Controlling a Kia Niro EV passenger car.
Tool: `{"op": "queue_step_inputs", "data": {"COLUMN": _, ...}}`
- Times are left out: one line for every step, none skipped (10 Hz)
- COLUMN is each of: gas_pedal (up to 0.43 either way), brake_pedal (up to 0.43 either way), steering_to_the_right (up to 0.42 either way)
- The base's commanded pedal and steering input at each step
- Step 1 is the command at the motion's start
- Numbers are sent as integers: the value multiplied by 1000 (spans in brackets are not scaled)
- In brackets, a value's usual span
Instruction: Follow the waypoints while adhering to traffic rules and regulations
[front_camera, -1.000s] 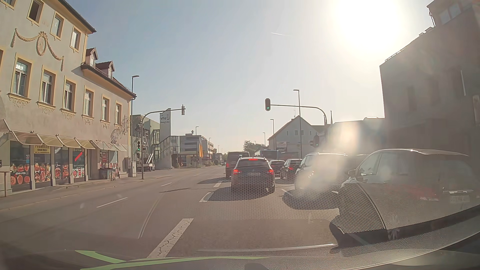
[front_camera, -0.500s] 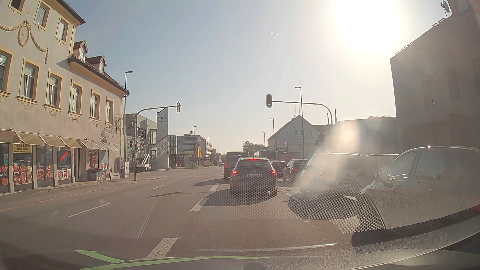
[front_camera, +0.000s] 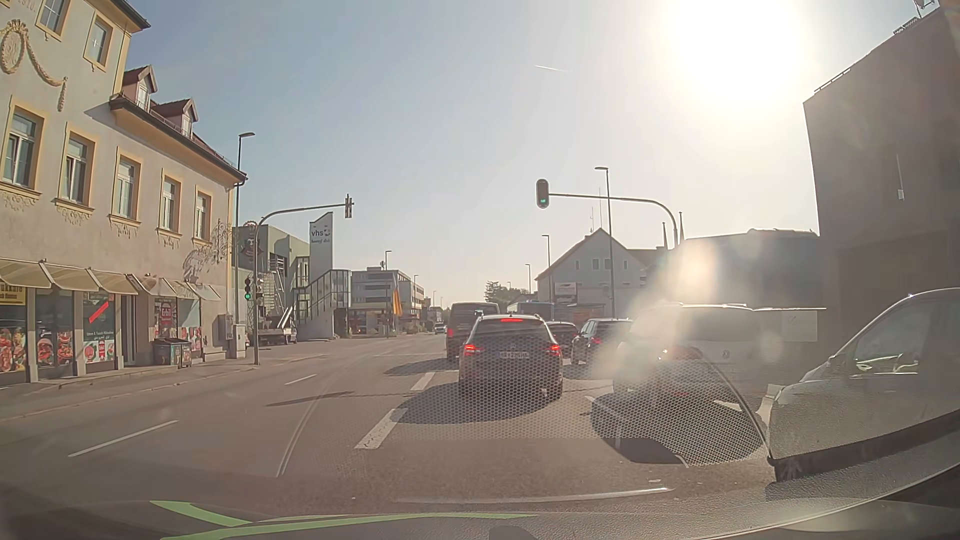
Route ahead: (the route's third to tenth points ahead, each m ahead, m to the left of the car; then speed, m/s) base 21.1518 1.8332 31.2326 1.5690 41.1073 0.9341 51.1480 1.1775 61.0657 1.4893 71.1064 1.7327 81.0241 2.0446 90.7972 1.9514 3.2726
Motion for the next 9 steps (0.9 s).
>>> {"op": "queue_step_inputs", "data": {"gas_pedal": 0, "brake_pedal": 0, "steering_to_the_right": 2}}
{"op": "queue_step_inputs", "data": {"gas_pedal": 0, "brake_pedal": 0, "steering_to_the_right": 2}}
{"op": "queue_step_inputs", "data": {"gas_pedal": 0, "brake_pedal": 0, "steering_to_the_right": 2}}
{"op": "queue_step_inputs", "data": {"gas_pedal": 0, "brake_pedal": 24, "steering_to_the_right": 3}}
{"op": "queue_step_inputs", "data": {"gas_pedal": 0, "brake_pedal": 49, "steering_to_the_right": 3}}
{"op": "queue_step_inputs", "data": {"gas_pedal": 0, "brake_pedal": 55, "steering_to_the_right": 3}}
{"op": "queue_step_inputs", "data": {"gas_pedal": 0, "brake_pedal": 61, "steering_to_the_right": 3}}
{"op": "queue_step_inputs", "data": {"gas_pedal": 0, "brake_pedal": 73, "steering_to_the_right": 3}}
{"op": "queue_step_inputs", "data": {"gas_pedal": 0, "brake_pedal": 91, "steering_to_the_right": 3}}
